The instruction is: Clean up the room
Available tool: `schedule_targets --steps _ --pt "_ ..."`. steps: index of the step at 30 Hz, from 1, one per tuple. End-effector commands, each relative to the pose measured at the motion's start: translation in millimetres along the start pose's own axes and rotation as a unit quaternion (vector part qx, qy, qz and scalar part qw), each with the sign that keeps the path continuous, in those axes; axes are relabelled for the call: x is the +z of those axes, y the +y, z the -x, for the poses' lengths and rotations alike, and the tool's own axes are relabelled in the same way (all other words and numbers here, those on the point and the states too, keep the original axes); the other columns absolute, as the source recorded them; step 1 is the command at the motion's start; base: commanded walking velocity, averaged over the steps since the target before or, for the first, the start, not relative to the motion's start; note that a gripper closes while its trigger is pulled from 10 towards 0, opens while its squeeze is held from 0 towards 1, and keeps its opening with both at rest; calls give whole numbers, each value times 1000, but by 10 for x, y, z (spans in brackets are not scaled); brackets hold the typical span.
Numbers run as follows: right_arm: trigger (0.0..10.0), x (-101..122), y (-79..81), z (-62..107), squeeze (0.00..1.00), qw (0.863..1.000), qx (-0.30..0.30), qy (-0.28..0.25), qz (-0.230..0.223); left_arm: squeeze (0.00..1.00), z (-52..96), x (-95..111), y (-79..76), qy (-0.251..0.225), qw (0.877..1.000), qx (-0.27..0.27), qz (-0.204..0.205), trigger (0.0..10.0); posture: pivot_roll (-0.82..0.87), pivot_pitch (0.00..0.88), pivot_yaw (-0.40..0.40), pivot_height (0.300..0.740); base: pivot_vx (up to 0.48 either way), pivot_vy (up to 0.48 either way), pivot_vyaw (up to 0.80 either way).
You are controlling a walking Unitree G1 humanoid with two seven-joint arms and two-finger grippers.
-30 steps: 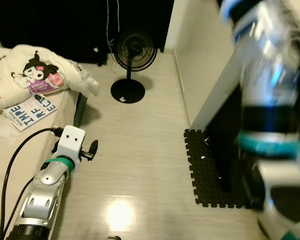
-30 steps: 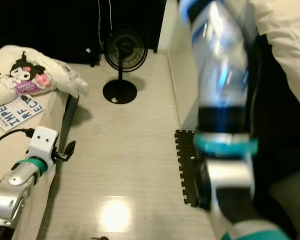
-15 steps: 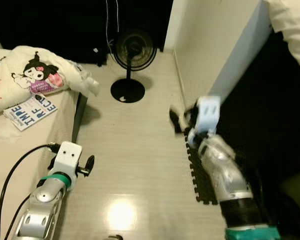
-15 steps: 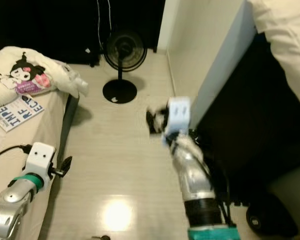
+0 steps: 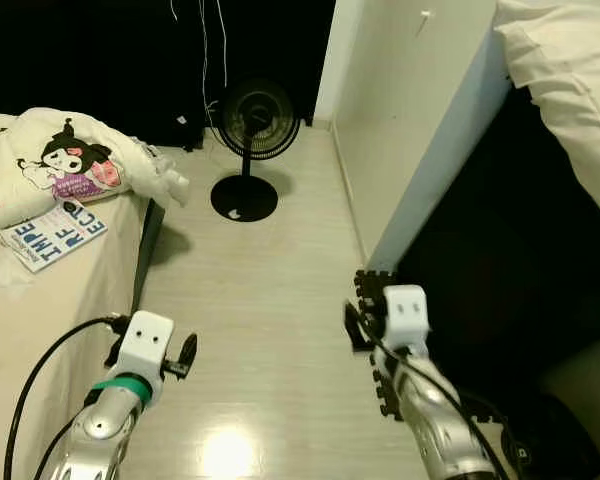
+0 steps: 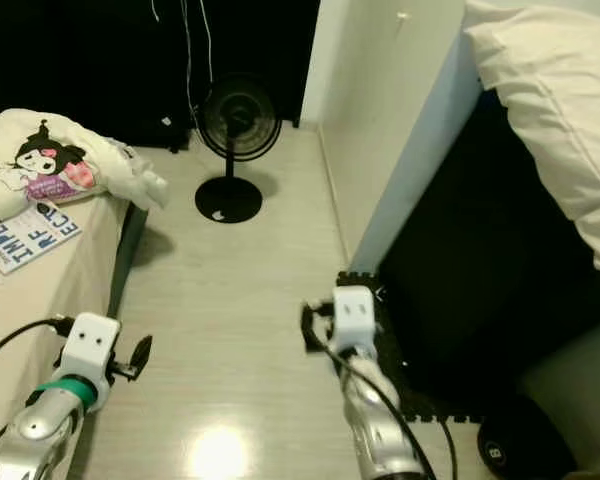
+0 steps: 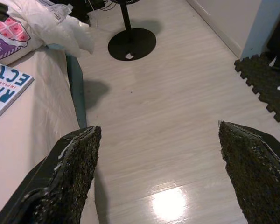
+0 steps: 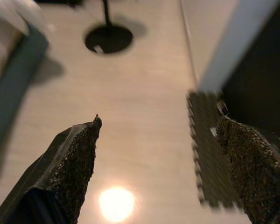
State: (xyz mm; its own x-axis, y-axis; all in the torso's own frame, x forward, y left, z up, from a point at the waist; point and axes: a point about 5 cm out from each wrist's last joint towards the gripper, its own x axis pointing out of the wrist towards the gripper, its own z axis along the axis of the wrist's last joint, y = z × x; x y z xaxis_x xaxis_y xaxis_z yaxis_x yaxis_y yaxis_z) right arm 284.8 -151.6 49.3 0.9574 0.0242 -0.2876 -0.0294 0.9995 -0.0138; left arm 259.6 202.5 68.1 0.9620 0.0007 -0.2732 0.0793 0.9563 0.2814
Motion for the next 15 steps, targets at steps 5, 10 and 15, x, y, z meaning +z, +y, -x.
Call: schedule_targets --steps 5,10,15 --pt "10000 -14 -3 50 0 1000 -20 -14 11 0 -81 31 -74 -2 1000 1 6 10000 126 0 -31 740 0 0 0" --pt "10000 -5 31 51 0 999 -25 -21 9 0 -132 68 -144 -9 1000 -5 4 10000 120 0 -25 740 0 0 0" --pt "10000 -19 46 28 0 999 -30 -22 9 0 -135 69 -176 -13 1000 -11 4 10000 122 0 -19 740 0 0 0"
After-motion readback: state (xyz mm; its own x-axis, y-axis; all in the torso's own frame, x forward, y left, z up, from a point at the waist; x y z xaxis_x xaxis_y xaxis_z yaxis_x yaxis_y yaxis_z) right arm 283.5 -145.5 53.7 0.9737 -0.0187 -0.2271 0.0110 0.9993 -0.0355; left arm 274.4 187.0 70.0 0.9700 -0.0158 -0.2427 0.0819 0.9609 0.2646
